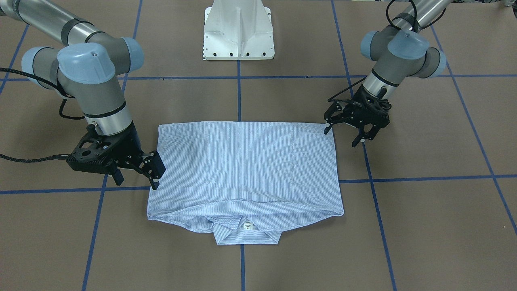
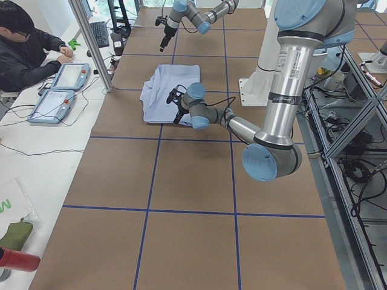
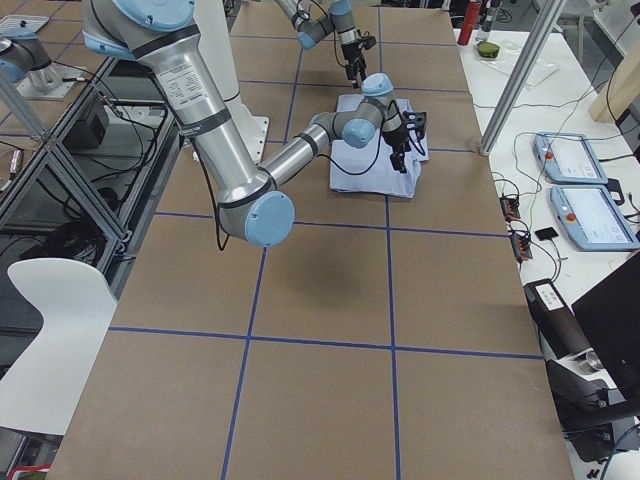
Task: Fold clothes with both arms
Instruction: 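Move the left gripper to the folded shirt's side edge while the right gripper holds back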
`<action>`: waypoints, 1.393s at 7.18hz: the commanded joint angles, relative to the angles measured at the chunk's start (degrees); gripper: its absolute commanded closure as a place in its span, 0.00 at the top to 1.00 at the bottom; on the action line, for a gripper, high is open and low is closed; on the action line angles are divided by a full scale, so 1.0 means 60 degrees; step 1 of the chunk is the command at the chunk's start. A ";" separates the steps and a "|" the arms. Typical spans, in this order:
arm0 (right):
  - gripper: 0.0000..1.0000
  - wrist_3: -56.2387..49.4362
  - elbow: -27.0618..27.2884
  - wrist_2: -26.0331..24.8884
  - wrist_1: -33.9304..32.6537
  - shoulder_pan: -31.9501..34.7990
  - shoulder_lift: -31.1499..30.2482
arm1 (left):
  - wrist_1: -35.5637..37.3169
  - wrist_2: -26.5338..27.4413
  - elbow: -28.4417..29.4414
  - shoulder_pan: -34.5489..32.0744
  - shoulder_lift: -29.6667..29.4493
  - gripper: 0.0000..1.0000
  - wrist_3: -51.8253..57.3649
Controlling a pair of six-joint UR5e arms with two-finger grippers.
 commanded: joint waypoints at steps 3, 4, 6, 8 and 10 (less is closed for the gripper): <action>1.00 -0.0067 0.0000 -0.0014 0.0042 0.0006 -0.0008 | -0.0417 0.0804 0.0029 0.1140 0.0155 1.00 -0.1293; 1.00 -0.0067 0.0000 -0.0014 0.0042 0.0006 -0.0008 | -0.0417 0.1066 0.0058 0.1301 0.0155 0.99 -0.1453; 1.00 -0.0067 0.0000 -0.0014 0.0042 0.0006 -0.0023 | -0.0417 0.1083 0.0087 0.1317 0.0170 0.93 -0.1469; 1.00 -0.0067 0.0000 -0.0014 0.0042 0.0006 -0.0023 | -0.0417 0.1069 0.0087 0.1317 0.0155 0.67 -0.1630; 1.00 -0.0067 0.0000 -0.0014 0.0042 0.0006 -0.0008 | -0.0432 0.1054 0.0073 0.1317 0.0140 0.00 -0.1645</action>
